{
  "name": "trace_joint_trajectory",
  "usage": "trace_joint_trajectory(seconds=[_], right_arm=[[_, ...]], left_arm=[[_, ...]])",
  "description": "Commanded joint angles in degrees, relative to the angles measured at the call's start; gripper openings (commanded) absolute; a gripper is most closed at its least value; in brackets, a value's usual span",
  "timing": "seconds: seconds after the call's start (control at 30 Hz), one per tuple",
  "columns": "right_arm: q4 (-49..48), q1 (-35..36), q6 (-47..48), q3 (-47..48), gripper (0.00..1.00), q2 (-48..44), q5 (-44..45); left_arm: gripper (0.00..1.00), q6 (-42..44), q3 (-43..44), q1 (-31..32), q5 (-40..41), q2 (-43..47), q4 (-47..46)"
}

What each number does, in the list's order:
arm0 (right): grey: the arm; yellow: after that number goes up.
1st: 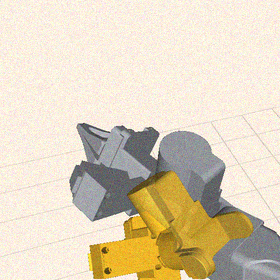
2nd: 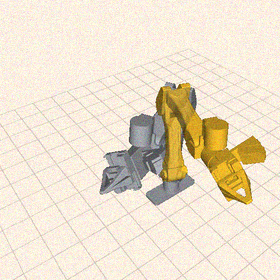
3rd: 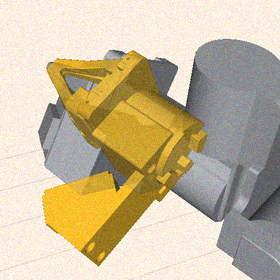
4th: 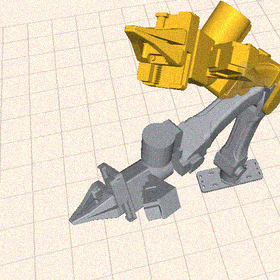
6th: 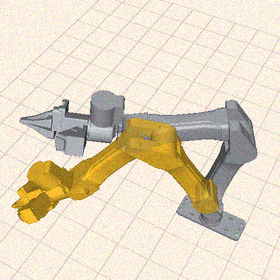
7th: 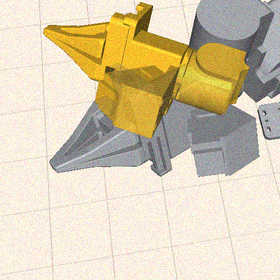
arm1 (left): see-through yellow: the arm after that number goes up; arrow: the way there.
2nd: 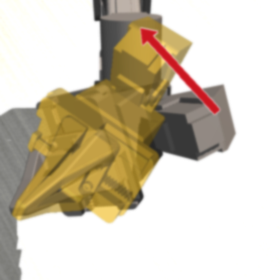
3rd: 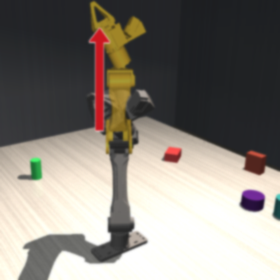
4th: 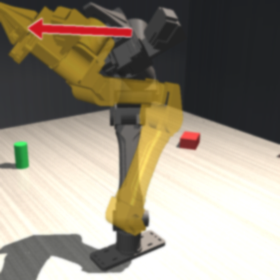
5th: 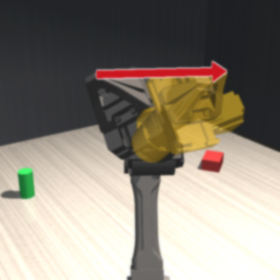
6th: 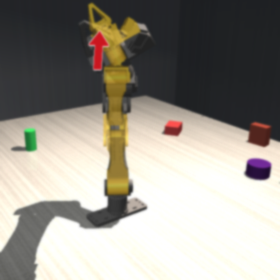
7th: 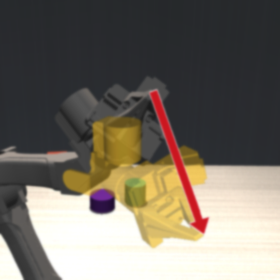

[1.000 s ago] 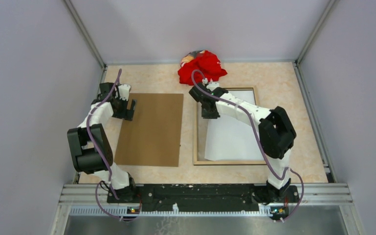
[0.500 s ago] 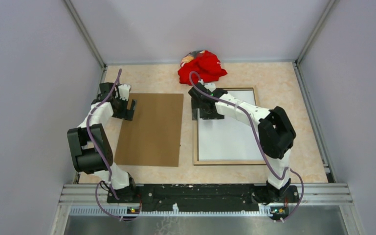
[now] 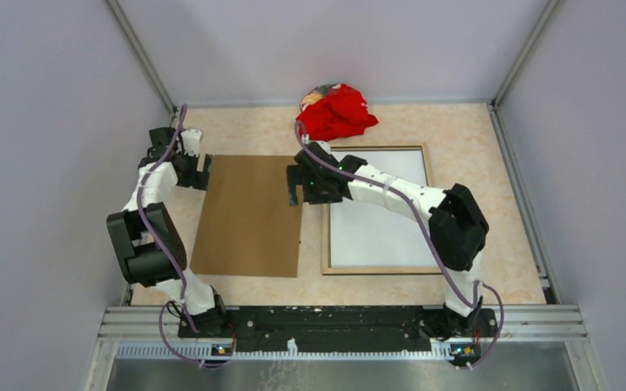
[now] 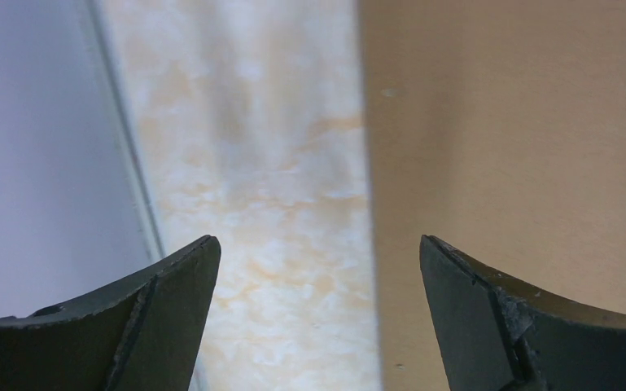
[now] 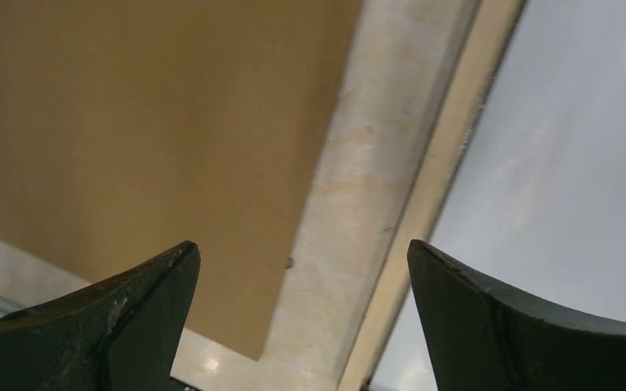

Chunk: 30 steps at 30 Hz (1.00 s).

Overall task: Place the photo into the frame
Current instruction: Turn over the photo from the photo frame, then turn over the photo frame item at the center of the board.

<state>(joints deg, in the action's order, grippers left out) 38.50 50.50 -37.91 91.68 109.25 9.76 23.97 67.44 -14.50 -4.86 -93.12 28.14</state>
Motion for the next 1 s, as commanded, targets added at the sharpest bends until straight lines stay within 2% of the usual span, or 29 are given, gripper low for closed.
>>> trace_joint_trajectory(seconds=[0.0,0.17,0.4,0.67,0.83,0.97], right_arm=[[-7.59,1.26,-4.37,2.28,0.97,3.79,-7.78],[-10.15,1.35,-6.75,3.94,0.96,8.92,-9.61],[-10.78,0.46,-9.04,6.67,0.91,15.26,-8.62],[-14.56,-1.16,-12.75,3.92,0.86,16.02,-11.69],[-14.29,-1.86,-15.23,3.48,0.85,17.2,-11.51],[-14.63,-2.19,-16.1,3.42,0.85,17.33,-10.91]], left_arm=[[0.99,1.16,2.89,-3.09,4.09,-1.15,-1.06],[0.92,2.58,-2.77,-3.24,12.86,-0.82,-7.66],[0.8,2.25,-6.7,-3.21,14.23,-4.66,-11.42],[0.66,0.98,-10.05,-2.91,8.99,-6.45,-12.46],[0.52,-0.75,-8.35,-1.87,7.02,-10.3,-9.82],[0.44,-2.0,-6.09,-1.17,2.3,-12.61,-7.09]])
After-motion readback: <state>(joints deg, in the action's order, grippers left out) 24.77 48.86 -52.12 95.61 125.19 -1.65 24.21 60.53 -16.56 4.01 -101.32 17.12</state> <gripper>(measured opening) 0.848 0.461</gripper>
